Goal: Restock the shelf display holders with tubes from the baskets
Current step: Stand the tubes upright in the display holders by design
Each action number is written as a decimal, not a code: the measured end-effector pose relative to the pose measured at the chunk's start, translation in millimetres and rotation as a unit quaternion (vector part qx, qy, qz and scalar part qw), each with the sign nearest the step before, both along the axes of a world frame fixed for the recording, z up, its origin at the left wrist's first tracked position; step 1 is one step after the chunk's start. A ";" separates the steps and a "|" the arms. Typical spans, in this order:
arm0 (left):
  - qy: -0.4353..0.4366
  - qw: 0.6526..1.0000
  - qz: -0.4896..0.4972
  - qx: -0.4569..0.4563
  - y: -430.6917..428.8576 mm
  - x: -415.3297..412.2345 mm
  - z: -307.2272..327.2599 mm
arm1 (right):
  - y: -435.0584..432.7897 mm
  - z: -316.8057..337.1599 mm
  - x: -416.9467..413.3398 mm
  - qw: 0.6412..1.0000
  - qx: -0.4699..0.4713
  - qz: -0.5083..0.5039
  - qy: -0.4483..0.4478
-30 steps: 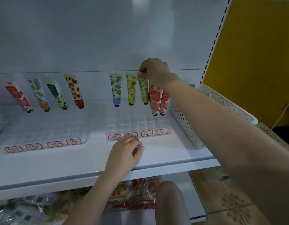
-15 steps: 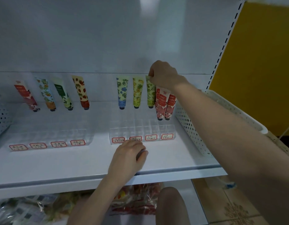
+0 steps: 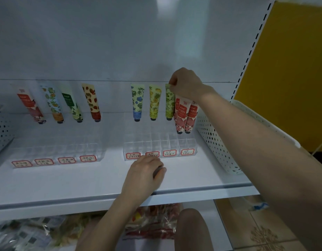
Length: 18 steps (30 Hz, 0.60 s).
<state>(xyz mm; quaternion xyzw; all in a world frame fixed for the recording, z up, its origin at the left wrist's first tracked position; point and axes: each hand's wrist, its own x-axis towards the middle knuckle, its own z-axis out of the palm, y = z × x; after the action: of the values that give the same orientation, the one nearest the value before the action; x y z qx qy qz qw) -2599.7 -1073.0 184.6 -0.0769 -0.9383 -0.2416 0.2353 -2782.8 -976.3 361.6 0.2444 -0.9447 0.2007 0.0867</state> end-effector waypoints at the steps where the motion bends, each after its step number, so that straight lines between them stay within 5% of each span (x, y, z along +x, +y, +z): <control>1: 0.001 1.000 -0.002 0.000 -0.2 -0.1 -0.4 | 1.7 0.1 0.6 1.000 -0.009 0.005 -0.003; 18: -0.016 1.000 -0.004 0.009 -0.5 0.9 0.9 | 4.4 2.2 6.0 0.997 -0.067 0.019 0.030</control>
<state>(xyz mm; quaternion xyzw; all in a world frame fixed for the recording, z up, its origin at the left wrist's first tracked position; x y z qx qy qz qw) -2598.8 -1073.5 185.6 -0.0746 -0.9394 -0.2526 0.2196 -2776.8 -971.9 363.7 0.2614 -0.9215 0.2575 0.1275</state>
